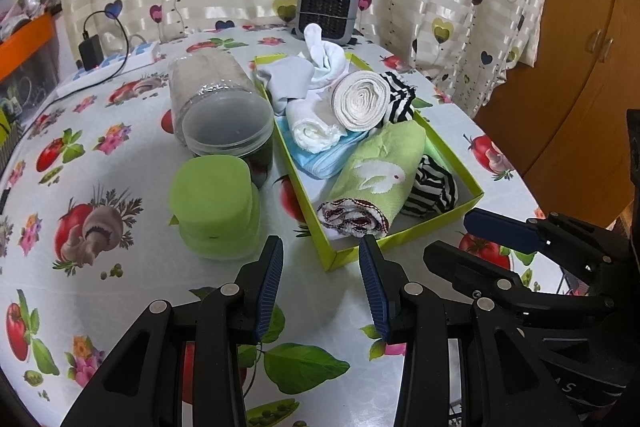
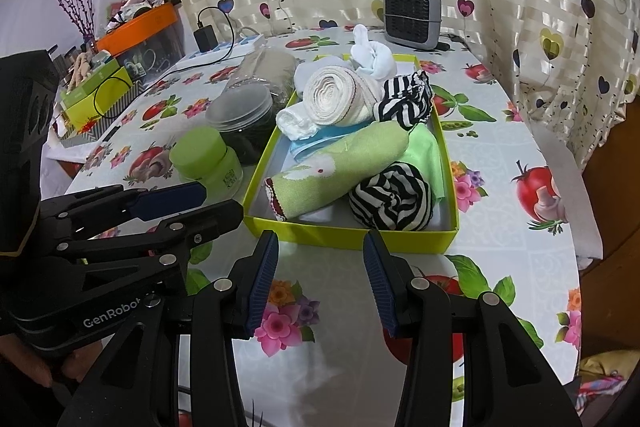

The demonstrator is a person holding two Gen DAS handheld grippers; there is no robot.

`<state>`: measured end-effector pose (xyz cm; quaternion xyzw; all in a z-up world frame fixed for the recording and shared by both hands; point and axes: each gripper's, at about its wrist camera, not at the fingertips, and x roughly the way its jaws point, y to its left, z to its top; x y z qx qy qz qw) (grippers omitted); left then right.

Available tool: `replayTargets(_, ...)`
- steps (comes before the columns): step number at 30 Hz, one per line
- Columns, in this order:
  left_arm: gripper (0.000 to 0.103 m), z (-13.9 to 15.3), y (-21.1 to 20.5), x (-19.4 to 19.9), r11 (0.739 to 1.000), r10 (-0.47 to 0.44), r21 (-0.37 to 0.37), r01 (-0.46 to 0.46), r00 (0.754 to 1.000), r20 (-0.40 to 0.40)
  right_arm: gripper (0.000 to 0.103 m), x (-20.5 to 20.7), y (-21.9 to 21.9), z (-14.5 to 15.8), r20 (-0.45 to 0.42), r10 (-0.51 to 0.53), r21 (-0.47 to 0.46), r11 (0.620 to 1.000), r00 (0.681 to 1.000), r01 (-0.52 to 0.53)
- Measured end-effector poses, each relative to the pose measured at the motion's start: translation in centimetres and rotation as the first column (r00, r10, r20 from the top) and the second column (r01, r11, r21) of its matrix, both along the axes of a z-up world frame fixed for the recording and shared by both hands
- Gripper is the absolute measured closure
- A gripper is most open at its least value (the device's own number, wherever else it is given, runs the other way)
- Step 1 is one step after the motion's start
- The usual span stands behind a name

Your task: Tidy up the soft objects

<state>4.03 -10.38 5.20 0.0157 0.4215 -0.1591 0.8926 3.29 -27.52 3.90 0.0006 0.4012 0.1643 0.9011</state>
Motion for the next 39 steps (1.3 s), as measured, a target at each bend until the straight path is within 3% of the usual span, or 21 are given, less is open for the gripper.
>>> replayTargets(39,0.065,-0.09,0.03,-0.22,1.000,0.008,0.019,-0.008,1.000,0.002,0.057,0.04,0.29,-0.27,-0.008,0.009,0.010,1.000,1.000,-0.009)
